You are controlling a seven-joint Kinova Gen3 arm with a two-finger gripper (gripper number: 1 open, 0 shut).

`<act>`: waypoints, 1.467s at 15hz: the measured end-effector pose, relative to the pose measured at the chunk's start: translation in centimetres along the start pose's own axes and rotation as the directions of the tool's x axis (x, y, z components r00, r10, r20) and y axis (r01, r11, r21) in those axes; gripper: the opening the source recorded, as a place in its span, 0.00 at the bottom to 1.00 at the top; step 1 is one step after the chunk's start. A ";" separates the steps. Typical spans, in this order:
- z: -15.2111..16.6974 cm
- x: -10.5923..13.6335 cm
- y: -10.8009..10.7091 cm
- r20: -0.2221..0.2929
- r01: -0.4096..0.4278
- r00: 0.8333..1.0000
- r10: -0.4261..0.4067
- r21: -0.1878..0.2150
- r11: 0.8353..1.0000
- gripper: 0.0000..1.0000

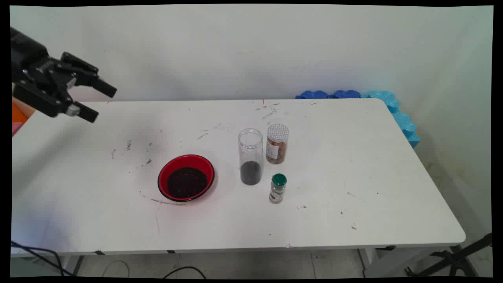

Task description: Pick up the black seasoning powder from the table

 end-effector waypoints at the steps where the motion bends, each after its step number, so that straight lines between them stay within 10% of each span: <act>1: 0.6 -0.7 0.0 -0.007 0.014 1.000 -0.014 0.006 1.000 1.00; 10: 11.5 -5.6 -0.1 -0.020 0.018 1.000 -0.017 0.068 0.998 1.00; 22: 24.2 -5.2 -3.9 -0.076 -0.022 0.997 0.031 0.118 0.993 1.00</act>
